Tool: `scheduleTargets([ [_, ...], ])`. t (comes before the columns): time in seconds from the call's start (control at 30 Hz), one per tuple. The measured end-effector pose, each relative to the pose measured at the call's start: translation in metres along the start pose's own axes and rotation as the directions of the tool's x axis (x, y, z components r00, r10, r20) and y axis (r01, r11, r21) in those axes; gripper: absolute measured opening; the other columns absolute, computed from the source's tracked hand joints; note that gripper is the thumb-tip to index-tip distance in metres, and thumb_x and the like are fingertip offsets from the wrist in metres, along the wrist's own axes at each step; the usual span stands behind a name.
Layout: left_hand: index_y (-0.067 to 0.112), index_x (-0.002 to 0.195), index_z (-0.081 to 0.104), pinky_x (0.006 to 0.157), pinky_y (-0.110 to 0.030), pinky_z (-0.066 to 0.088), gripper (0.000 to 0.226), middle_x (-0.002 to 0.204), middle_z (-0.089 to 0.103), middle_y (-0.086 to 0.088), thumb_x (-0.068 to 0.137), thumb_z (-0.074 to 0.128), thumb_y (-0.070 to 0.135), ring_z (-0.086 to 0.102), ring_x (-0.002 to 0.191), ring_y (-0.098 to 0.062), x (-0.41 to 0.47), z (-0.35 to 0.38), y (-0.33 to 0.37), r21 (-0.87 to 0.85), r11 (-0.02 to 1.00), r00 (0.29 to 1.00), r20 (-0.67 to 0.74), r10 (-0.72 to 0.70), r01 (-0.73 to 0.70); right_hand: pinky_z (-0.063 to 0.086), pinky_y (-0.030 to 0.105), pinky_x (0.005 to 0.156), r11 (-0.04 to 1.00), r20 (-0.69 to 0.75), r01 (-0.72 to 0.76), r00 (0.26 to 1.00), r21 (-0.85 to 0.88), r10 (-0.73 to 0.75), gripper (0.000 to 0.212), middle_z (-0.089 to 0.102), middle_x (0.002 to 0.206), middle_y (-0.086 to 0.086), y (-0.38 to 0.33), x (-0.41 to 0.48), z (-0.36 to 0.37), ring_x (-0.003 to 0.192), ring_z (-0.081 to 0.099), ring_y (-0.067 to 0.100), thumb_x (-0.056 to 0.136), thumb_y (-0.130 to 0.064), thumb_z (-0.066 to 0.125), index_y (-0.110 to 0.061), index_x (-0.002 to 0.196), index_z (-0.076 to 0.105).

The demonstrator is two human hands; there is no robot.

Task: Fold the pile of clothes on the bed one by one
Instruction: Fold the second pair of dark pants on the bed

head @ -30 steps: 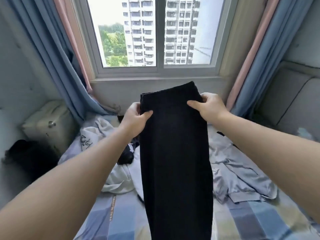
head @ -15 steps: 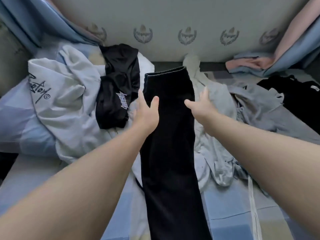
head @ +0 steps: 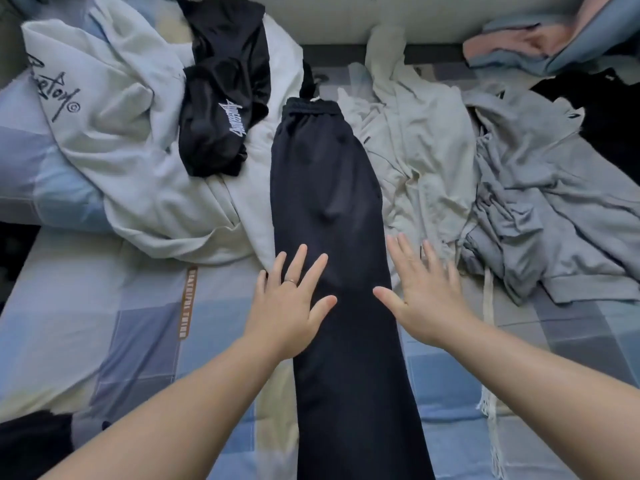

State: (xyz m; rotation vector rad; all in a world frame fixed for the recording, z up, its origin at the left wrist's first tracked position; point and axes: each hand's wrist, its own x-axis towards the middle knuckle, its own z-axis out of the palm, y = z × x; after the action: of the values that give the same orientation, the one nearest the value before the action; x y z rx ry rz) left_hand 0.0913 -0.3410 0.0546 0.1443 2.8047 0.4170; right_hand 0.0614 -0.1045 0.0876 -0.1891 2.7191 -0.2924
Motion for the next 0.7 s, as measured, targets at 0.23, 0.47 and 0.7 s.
scheduleTargets([
  [0.23,0.045,0.157,-0.007,0.124,-0.049,0.005,0.067,0.167,-0.018,0.009,0.099,0.019,0.066,-0.013,0.154,-0.023,-0.128,0.086,0.049,-0.01,0.997,0.996,0.045,-0.076,0.076,-0.002,0.055,0.124,0.998,0.062,0.062,0.996,-0.025,-0.06,0.077,-0.024,0.163,-0.02,0.033,-0.121,0.083,0.154,-0.018,0.023,0.1,-0.063,0.028,-0.044,0.152,-0.025],
  [0.47,0.042,0.159,0.0,0.121,-0.049,0.014,0.073,0.168,-0.014,0.01,0.099,0.036,0.063,0.001,0.154,-0.028,-0.267,0.222,0.074,-0.155,0.928,0.929,0.209,-0.305,0.339,0.011,0.058,0.122,0.998,0.13,0.028,0.991,0.055,-0.035,0.078,-0.015,0.168,-0.012,0.071,-0.235,0.206,0.155,-0.006,0.028,0.101,-0.057,0.036,-0.039,0.157,-0.015],
  [0.7,0.025,0.16,0.014,0.115,-0.041,0.032,0.082,0.167,0.01,0.001,0.095,0.06,0.048,0.03,0.144,-0.027,-0.315,0.296,0.068,-0.433,0.794,0.886,0.028,-0.462,0.428,0.02,0.051,0.121,0.93,0.208,-0.124,0.977,0.347,0.053,0.086,-0.003,0.169,0.0,0.099,-0.285,0.298,0.154,0.008,0.029,0.099,-0.048,0.053,-0.037,0.159,-0.009],
])
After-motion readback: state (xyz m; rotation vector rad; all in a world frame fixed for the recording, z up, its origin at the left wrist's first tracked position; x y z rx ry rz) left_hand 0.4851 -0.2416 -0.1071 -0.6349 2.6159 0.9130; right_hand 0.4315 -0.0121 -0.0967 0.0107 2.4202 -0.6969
